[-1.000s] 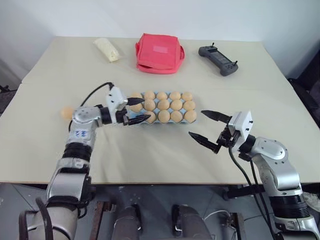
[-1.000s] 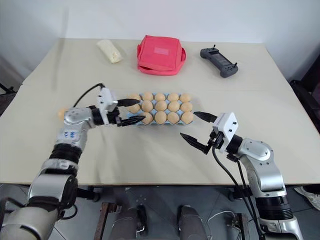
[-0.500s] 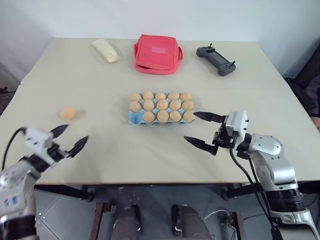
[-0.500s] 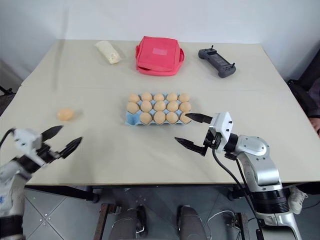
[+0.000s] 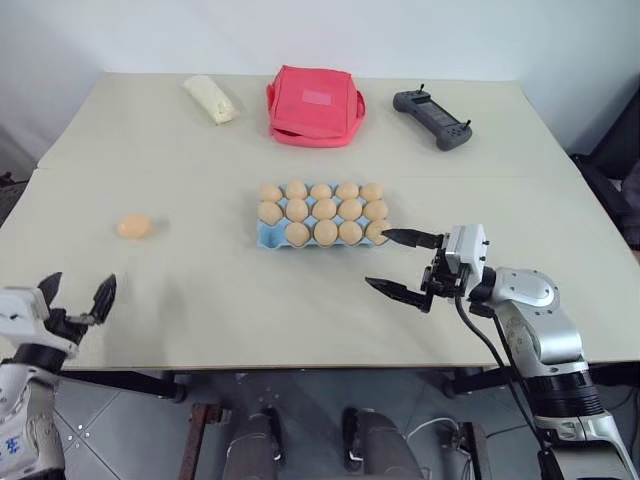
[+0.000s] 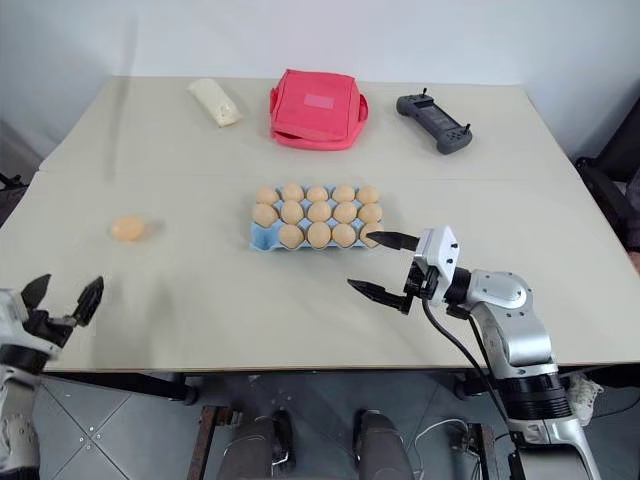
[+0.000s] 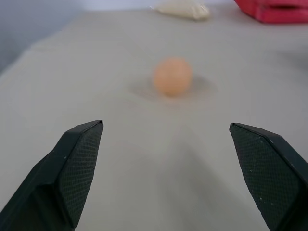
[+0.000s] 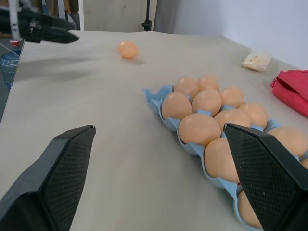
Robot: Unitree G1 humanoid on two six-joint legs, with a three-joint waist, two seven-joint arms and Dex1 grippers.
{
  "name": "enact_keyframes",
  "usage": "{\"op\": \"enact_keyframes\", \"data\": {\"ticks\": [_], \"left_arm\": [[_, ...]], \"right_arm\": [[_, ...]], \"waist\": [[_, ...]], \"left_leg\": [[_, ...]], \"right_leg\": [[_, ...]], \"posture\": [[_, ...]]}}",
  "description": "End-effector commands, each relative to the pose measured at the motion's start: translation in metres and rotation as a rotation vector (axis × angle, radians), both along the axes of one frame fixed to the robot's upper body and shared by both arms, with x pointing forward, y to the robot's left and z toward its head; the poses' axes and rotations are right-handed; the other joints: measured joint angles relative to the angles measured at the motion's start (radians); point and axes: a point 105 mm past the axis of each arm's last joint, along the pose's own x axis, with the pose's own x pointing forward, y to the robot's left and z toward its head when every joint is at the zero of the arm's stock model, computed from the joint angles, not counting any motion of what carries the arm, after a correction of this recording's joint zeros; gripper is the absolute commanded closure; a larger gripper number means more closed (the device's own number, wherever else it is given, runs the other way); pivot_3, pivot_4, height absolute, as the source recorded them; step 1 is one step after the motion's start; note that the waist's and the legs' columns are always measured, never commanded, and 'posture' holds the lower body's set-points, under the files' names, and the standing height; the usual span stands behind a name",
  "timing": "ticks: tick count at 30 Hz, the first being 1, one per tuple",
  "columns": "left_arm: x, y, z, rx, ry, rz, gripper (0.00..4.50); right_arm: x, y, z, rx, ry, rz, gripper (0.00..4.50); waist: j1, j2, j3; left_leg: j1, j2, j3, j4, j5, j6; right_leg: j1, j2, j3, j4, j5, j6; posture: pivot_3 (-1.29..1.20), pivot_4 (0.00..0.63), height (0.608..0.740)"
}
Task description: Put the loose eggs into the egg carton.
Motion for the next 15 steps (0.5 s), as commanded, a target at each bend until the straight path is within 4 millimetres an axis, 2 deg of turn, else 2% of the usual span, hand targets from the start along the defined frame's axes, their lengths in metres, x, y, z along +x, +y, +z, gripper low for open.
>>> {"op": "enact_keyframes", "data": {"ticks": [1,3,10,12,15], "left_arm": [[0.016,0.011,0.020,0.000,-0.031,0.041,0.02],[0.031,0.006,0.026,-0.021,-0.035,-0.008,0.02],[0.093,0.008,0.027,-0.075,0.045,-0.063,0.02],[0.104,0.008,0.028,-0.063,0.065,-0.072,0.02],[0.117,-0.002,0.026,-0.052,0.115,-0.144,0.02]], "right_arm": [[-0.001,0.003,0.008,0.013,-0.039,0.011,0.00],[-0.001,0.004,0.009,0.019,-0.038,0.005,0.00],[0.000,0.008,0.009,0.023,-0.037,0.003,0.00],[0.000,0.009,0.009,0.020,-0.039,0.007,0.00],[0.001,0.009,0.012,0.023,-0.043,0.006,0.00]], "waist": [[0.000,0.000,0.000],[0.000,0.000,0.000],[0.004,-0.001,-0.001],[0.004,-0.001,-0.001],[0.000,-0.002,-0.001]], "left_leg": [[0.000,0.000,0.000,0.000,0.000,0.000],[0.000,-0.001,0.000,0.000,0.000,0.000],[-0.001,-0.001,0.003,0.001,0.001,-0.002],[-0.001,0.000,0.005,0.001,0.001,-0.002],[-0.001,0.000,0.011,0.003,0.001,-0.002]], "right_leg": [[0.000,0.001,0.000,0.000,0.001,0.001],[0.000,0.002,0.000,0.000,0.001,0.003],[-0.005,0.007,-0.005,0.006,0.004,0.007],[-0.006,0.006,-0.005,0.007,0.004,0.007],[-0.009,0.005,-0.005,0.010,0.004,0.007]], "posture": [[0.00,0.150,0.740],[0.00,0.150,0.740],[0.00,0.150,0.740],[0.00,0.150,0.740],[0.00,0.150,0.740]]}}
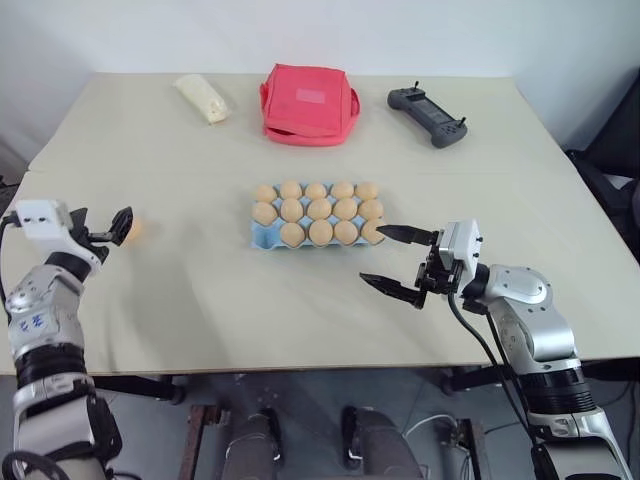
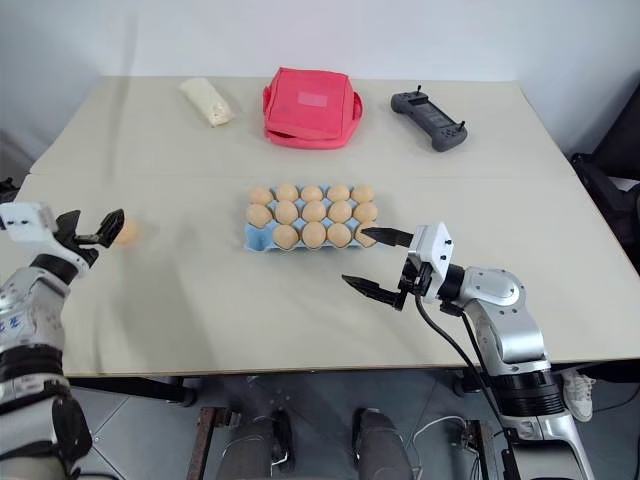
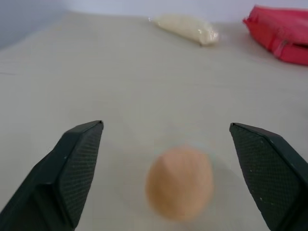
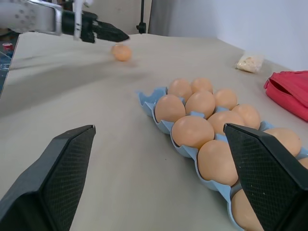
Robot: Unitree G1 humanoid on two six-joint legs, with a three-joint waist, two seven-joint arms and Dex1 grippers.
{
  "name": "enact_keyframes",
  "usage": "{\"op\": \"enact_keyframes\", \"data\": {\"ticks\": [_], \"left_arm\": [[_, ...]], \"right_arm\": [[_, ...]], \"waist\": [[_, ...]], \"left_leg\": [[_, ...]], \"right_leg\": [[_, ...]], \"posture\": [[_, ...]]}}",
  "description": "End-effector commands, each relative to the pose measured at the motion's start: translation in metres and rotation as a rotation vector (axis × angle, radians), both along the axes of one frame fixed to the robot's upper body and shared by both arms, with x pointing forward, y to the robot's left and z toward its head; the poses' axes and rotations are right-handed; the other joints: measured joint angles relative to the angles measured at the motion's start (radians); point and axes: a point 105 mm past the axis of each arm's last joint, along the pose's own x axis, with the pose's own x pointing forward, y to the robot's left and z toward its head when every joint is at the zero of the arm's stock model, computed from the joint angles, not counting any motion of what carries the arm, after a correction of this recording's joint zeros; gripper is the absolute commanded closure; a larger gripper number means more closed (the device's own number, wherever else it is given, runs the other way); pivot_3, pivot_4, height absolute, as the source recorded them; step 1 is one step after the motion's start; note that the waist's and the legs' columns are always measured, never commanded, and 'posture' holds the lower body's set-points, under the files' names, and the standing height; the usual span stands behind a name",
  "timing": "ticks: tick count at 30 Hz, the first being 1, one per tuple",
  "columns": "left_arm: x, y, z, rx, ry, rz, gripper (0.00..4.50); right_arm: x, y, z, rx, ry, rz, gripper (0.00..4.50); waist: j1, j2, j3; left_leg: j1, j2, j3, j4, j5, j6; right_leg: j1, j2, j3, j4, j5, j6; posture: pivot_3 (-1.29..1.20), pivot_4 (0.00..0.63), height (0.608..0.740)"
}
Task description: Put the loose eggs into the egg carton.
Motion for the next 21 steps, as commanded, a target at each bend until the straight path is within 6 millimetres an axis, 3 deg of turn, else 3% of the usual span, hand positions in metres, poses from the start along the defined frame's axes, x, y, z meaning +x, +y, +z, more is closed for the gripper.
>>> {"op": "enact_keyframes", "data": {"ticks": [1,5,8,14,16,19,21], "left_arm": [[0.009,-0.004,0.004,0.079,0.041,-0.051,0.02],[0.015,-0.004,-0.003,0.096,0.088,-0.035,0.02],[0.015,0.002,-0.009,0.120,0.112,0.010,0.61],[0.015,-0.004,-0.010,0.106,0.101,-0.044,2.50],[0.016,-0.011,-0.003,0.121,0.066,-0.086,2.70],[0.021,-0.047,0.022,0.191,-0.051,-0.277,2.70],[0.023,-0.089,0.036,0.231,-0.112,-0.470,2.70]], "right_arm": [[-0.001,0.002,0.012,0.011,-0.049,0.006,0.00],[-0.004,0.003,0.012,0.022,-0.048,-0.004,0.00],[-0.005,0.003,0.011,0.024,-0.044,-0.011,0.00],[-0.005,0.001,0.012,0.027,-0.045,-0.024,0.00],[-0.004,0.001,0.012,0.027,-0.046,-0.026,0.00],[-0.003,-0.001,0.013,0.027,-0.046,-0.030,0.00],[-0.003,-0.002,0.012,0.024,-0.044,-0.034,0.00]], "waist": [[-0.001,0.000,0.000],[-0.003,0.000,0.000],[-0.004,0.000,0.000],[-0.001,0.000,0.000],[-0.001,0.000,0.000],[-0.001,0.000,0.000],[0.006,0.000,0.000]], "left_leg": [[0.000,0.000,0.001,0.000,0.000,0.000],[0.000,0.001,0.010,0.002,0.000,0.000],[0.000,0.002,0.010,0.002,0.000,0.000],[0.000,0.002,0.010,0.004,-0.001,0.000],[0.000,0.002,0.010,0.005,-0.001,0.000],[-0.001,0.002,0.010,0.005,-0.001,0.000],[-0.001,0.002,0.011,0.005,-0.002,0.000]], "right_leg": [[-0.001,0.000,0.000,0.000,0.000,0.000],[-0.002,0.000,0.000,0.002,0.000,0.000],[-0.002,0.000,0.001,0.002,0.000,0.000],[-0.002,0.000,0.001,0.002,0.000,0.000],[-0.002,0.000,0.001,0.002,0.000,0.000],[-0.002,0.000,0.001,0.002,0.000,0.000],[-0.002,0.000,0.001,0.002,0.000,0.000]], "posture": [[0.00,0.150,0.740],[0.00,0.150,0.740],[0.00,0.150,0.740],[0.00,0.150,0.740],[0.00,0.150,0.740],[0.00,0.150,0.740],[0.00,0.150,0.740]]}}
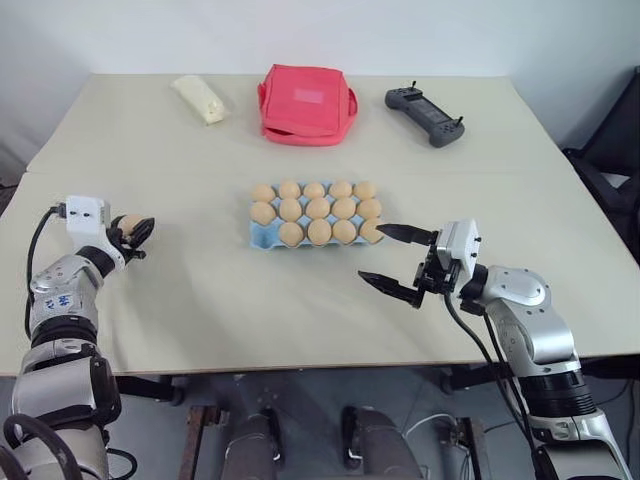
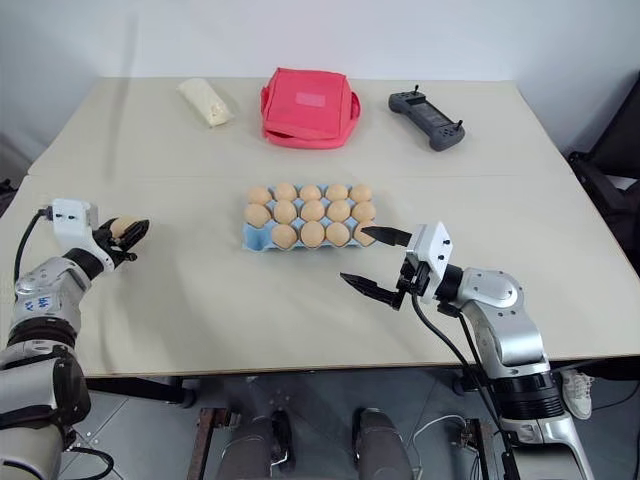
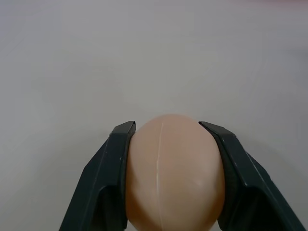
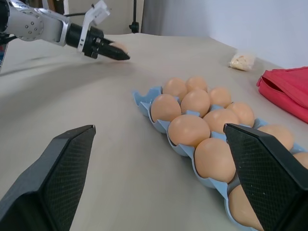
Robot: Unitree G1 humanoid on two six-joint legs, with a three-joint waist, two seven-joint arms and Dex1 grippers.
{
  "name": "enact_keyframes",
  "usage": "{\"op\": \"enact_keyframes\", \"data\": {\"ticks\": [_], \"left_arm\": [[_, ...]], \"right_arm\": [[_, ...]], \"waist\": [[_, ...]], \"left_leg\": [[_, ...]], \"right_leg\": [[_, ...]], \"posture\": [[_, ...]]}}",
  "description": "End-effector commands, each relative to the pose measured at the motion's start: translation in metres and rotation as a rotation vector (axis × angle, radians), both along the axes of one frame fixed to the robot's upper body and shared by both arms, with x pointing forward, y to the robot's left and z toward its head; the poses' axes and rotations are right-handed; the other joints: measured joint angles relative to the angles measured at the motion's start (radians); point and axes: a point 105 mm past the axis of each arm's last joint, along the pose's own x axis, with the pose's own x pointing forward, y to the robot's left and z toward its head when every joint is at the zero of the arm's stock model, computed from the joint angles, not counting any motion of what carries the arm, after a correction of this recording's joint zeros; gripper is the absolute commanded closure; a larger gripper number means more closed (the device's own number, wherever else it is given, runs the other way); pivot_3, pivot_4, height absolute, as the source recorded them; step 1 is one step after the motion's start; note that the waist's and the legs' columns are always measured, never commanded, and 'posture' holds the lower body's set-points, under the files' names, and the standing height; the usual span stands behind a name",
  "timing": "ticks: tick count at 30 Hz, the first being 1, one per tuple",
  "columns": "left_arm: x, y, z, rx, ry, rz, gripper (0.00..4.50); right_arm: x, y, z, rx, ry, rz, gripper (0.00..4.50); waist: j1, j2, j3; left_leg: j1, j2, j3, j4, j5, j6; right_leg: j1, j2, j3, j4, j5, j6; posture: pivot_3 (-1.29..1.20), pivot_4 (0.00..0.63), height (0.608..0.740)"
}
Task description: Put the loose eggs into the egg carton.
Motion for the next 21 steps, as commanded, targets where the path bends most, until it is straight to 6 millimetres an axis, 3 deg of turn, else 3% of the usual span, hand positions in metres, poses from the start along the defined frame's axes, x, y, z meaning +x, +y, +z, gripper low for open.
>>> {"op": "enact_keyframes", "data": {"ticks": [1,3,5,10,16,21], "left_arm": [[0.003,-0.064,0.043,0.072,-0.149,-0.311,2.70],[-0.001,-0.095,0.045,0.096,-0.157,-0.439,2.70],[-0.004,-0.130,0.034,0.109,-0.140,-0.576,2.70],[-0.005,-0.164,0.006,0.149,-0.067,-0.696,2.70],[-0.003,-0.176,-0.005,0.158,-0.043,-0.737,2.70],[0.001,-0.168,0.001,0.168,-0.071,-0.699,1.19]], "right_arm": [[-0.003,-0.004,0.011,0.011,-0.045,-0.006,0.00],[-0.002,-0.005,0.011,0.010,-0.044,-0.008,0.00],[-0.001,-0.005,0.010,0.011,-0.044,-0.012,0.00],[0.000,-0.004,0.008,0.014,-0.043,-0.015,0.00],[-0.002,-0.006,0.004,0.024,-0.042,-0.036,0.00],[-0.004,-0.006,0.003,0.037,-0.043,-0.042,0.00]], "waist": [[0.012,0.000,0.000],[0.019,0.000,0.000],[0.022,0.000,0.000],[0.013,0.000,0.000],[0.016,0.000,0.000],[0.020,0.000,0.000]], "left_leg": [[0.000,0.000,0.000,0.000,0.000,0.000],[0.000,0.000,0.001,0.001,0.000,0.000],[0.000,0.000,0.002,0.002,-0.001,0.000],[0.000,0.000,0.002,0.004,0.000,0.001],[0.001,0.000,-0.001,0.004,0.001,0.003],[0.001,0.000,-0.002,0.006,0.000,0.004]], "right_leg": [[0.000,0.000,0.000,0.000,0.000,0.000],[0.000,0.000,0.001,0.000,0.000,0.000],[0.000,0.000,0.001,0.000,0.000,0.000],[0.000,0.001,0.002,0.002,0.000,0.001],[0.000,0.001,0.002,0.004,0.000,0.000],[0.001,0.000,0.002,0.004,0.001,0.001]], "posture": [[0.00,0.150,0.740],[0.00,0.150,0.740],[0.00,0.150,0.740],[0.00,0.150,0.740],[0.00,0.150,0.740],[0.00,0.150,0.740]]}}
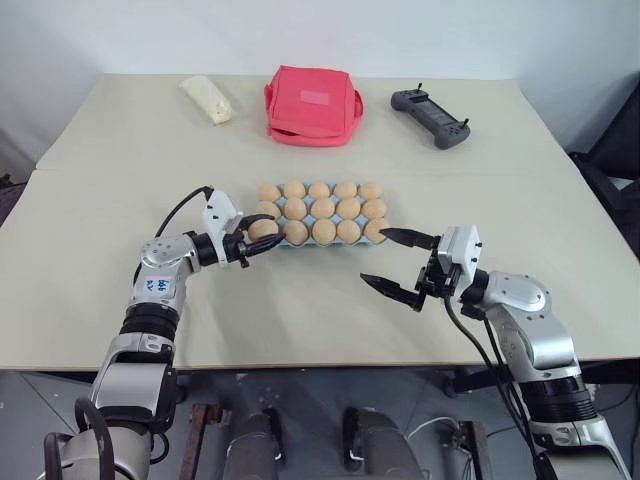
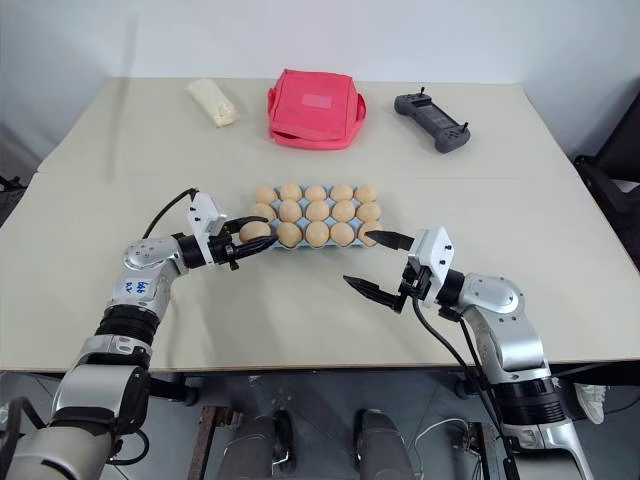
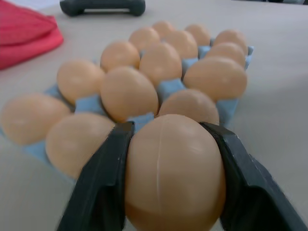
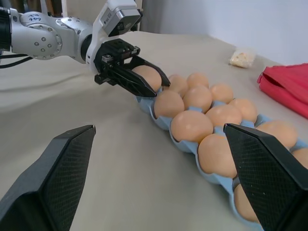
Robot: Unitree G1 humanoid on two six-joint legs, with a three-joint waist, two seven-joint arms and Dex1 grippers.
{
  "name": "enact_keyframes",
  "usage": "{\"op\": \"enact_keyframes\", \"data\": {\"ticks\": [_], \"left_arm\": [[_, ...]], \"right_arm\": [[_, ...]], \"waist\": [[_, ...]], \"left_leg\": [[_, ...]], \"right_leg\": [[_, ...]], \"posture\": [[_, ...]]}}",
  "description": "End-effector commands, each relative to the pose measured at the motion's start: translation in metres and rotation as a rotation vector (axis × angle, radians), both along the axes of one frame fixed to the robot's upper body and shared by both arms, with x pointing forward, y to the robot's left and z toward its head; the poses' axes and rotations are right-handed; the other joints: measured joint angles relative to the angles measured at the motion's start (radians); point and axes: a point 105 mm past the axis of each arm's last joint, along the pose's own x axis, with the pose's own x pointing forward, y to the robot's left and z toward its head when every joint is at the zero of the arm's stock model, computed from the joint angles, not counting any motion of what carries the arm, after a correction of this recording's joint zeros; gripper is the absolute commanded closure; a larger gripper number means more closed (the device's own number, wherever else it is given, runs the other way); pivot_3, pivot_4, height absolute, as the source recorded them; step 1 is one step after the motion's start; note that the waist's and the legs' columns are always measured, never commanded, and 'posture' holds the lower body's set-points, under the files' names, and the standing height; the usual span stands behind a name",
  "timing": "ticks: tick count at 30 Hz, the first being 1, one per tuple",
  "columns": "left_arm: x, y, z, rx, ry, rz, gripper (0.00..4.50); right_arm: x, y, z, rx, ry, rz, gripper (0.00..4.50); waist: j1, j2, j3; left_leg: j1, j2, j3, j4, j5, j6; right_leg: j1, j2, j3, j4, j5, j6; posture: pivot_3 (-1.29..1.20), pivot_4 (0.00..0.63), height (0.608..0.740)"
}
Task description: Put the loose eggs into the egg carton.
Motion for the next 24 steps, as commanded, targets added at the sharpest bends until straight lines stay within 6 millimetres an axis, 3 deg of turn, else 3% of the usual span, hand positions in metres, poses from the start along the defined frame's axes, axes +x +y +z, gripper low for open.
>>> {"op": "enact_keyframes", "data": {"ticks": [1,7,14,19,24], "left_arm": [[0.003,0.006,0.023,0.001,-0.092,0.018,1.19],[-0.020,0.038,0.034,0.041,-0.134,0.029,1.19],[-0.077,0.092,0.016,0.137,-0.045,0.116,1.19],[-0.101,0.104,0.011,0.142,-0.017,0.180,1.19],[-0.111,0.104,0.007,0.162,-0.021,0.223,1.19]], "right_arm": [[-0.003,-0.001,0.013,0.030,-0.061,-0.006,0.00],[-0.005,-0.002,0.012,0.020,-0.052,-0.008,0.00],[0.001,-0.009,0.011,-0.009,-0.025,-0.007,0.00],[0.008,-0.011,0.010,-0.013,-0.010,-0.009,0.00],[0.015,-0.014,0.007,-0.014,0.005,-0.018,0.00]], "waist": [[0.000,0.000,0.000],[-0.009,0.000,0.000],[-0.025,0.000,0.000],[-0.022,0.000,0.000],[-0.024,0.000,0.000]], "left_leg": [[0.000,0.000,-0.001,0.000,0.000,0.000],[0.000,0.001,-0.002,-0.001,0.000,0.000],[0.002,0.003,-0.001,-0.002,-0.001,-0.001],[0.003,0.004,-0.001,-0.003,-0.002,-0.003],[0.003,0.005,0.002,-0.005,-0.002,-0.003]], "right_leg": [[0.000,0.000,0.000,0.000,0.000,0.000],[0.000,0.001,0.000,0.000,0.000,-0.001],[-0.001,0.001,0.000,0.001,-0.001,-0.001],[0.000,-0.001,0.000,-0.001,-0.001,-0.008],[-0.001,-0.003,0.003,-0.006,-0.001,-0.015]], "posture": [[0.00,0.150,0.740],[0.00,0.150,0.740],[0.00,0.150,0.740],[0.00,0.150,0.740],[0.00,0.150,0.740]]}}
